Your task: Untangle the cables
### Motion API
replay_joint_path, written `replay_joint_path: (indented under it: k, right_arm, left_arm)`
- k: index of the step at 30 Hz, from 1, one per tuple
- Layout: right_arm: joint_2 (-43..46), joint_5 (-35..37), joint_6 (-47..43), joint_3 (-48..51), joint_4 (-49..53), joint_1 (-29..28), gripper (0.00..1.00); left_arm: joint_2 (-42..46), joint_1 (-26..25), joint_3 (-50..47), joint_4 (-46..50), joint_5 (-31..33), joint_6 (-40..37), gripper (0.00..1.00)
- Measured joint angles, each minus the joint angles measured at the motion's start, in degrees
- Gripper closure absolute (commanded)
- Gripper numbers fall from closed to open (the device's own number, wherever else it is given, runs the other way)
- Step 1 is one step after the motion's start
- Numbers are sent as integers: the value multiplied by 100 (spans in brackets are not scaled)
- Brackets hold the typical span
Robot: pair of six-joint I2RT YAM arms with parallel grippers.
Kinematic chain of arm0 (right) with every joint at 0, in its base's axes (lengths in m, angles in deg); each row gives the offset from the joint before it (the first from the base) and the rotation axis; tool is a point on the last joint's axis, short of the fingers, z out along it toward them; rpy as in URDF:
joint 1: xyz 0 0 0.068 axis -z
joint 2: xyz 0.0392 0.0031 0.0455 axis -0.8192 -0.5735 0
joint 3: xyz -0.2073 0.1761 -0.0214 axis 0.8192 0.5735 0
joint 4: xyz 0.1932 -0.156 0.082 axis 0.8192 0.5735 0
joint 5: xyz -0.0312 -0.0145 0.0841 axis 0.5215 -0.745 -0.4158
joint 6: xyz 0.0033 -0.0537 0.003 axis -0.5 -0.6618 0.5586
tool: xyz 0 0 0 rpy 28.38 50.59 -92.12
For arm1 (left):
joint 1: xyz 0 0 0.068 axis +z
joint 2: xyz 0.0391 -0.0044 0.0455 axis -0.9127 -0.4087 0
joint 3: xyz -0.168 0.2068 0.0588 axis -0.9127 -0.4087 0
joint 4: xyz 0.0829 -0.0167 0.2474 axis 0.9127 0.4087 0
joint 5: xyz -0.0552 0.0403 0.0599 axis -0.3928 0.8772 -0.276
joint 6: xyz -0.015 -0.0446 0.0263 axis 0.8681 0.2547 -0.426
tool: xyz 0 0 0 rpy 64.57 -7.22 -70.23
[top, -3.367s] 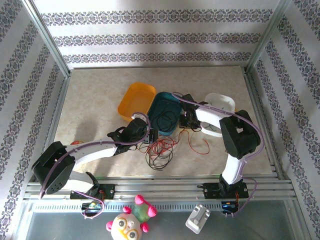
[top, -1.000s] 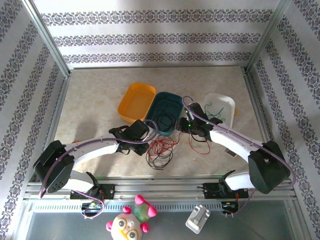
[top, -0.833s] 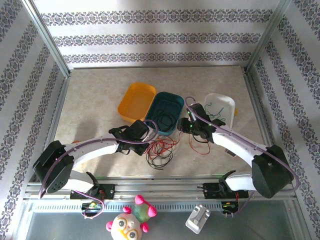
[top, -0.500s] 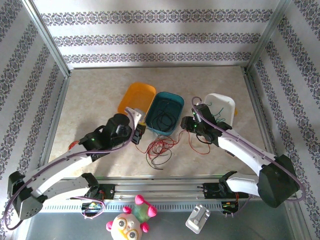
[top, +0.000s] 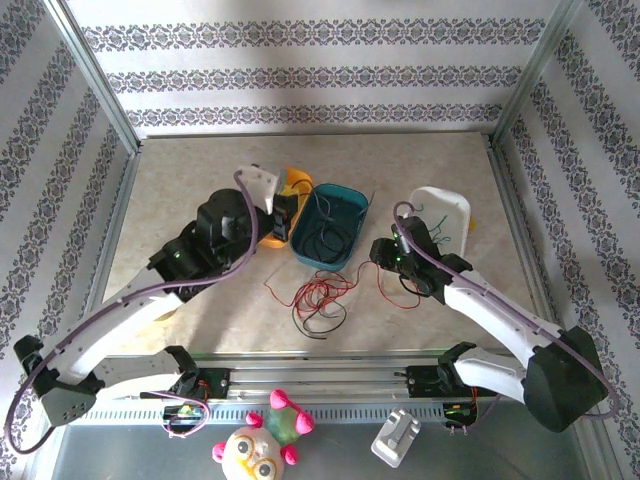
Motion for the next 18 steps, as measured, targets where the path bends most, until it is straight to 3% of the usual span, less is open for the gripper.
replay_joint_path:
  k: [10,17,18]
  right_arm:
    - [1093,229,153,520,50,273,58]
    - [1191,160,149,579,216,291,58]
    - [1191,142,149,588,223,291,58]
  left_arm:
    - [-1639,232,466,-92,529,291,100]
    - [-2734,492,463,-92,654,892,100]
    - [-2964,498,466,-87,577,997,95]
